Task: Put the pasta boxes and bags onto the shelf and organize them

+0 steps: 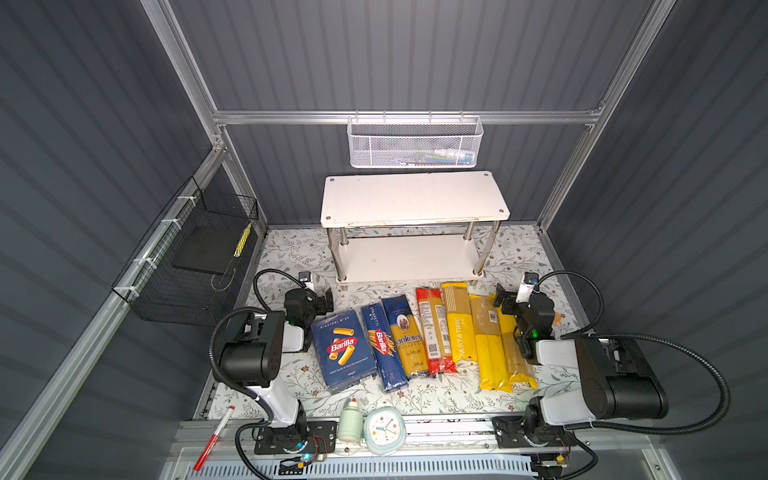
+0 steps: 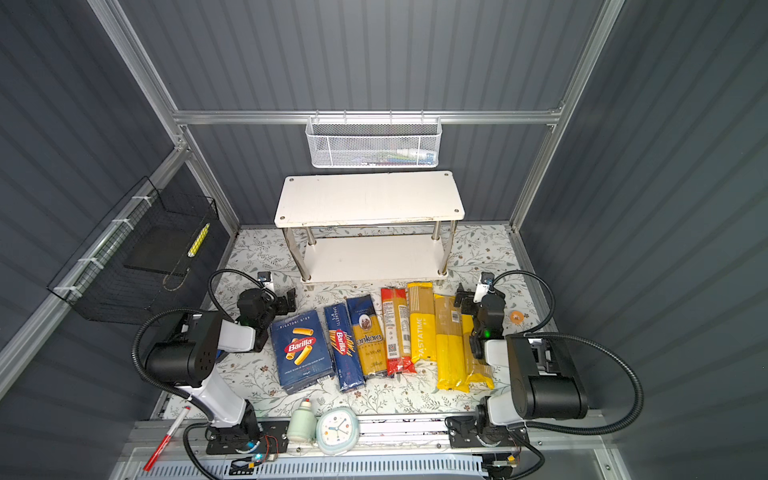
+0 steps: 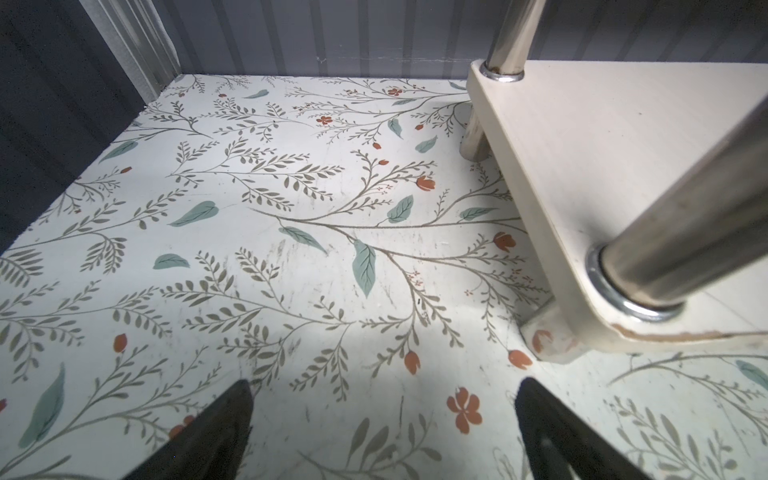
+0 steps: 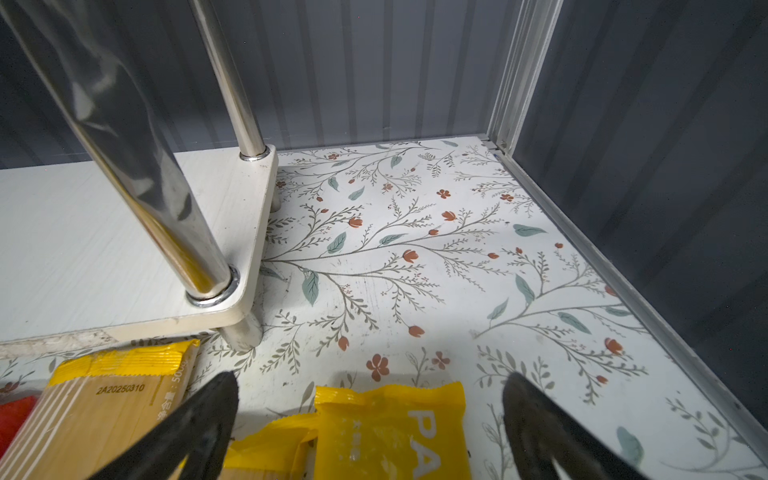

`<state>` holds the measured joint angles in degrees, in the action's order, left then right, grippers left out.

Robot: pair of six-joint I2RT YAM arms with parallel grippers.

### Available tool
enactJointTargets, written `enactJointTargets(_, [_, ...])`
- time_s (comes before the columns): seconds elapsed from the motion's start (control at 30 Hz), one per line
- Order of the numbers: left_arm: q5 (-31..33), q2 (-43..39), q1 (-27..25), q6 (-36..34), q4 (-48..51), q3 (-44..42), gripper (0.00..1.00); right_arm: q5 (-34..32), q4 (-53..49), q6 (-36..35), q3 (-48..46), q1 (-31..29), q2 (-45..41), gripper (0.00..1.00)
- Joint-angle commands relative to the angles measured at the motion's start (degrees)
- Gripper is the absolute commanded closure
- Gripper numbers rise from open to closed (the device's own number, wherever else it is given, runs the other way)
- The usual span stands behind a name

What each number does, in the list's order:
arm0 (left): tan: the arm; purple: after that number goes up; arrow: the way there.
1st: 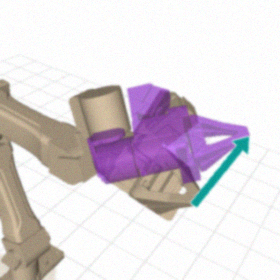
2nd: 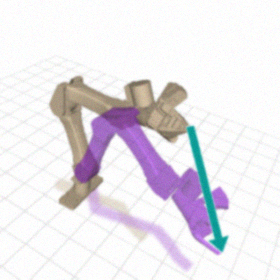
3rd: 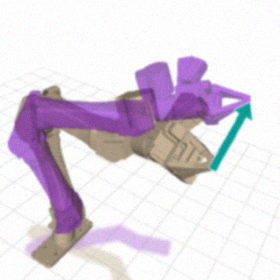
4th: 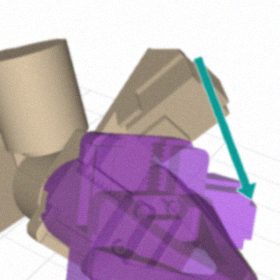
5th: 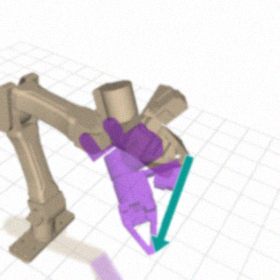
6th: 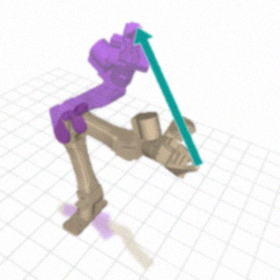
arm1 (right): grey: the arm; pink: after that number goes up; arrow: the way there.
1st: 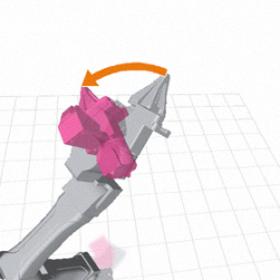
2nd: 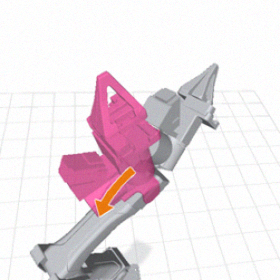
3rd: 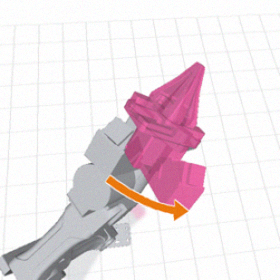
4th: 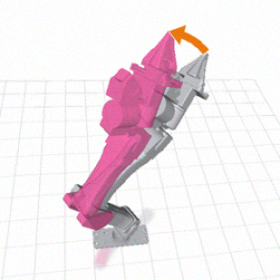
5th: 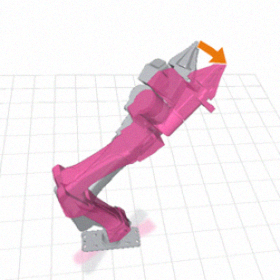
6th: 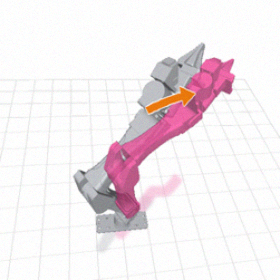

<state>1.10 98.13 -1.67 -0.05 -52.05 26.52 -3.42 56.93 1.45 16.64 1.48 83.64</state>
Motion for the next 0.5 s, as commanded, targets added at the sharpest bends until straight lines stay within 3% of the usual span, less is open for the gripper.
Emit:
enactJointTargets(0.0, [0.65,0.30,0.13,-1.18,0.28,0.81,0.01,0.21,0.11,0.30,1.32,0.19,0.00,0.01])
enactJointTargets(0.47, [0.65,0.29,0.09,-1.18,0.28,0.81,0.01,0.97,-0.59,0.74,1.73,0.72,-0.05,0.01])
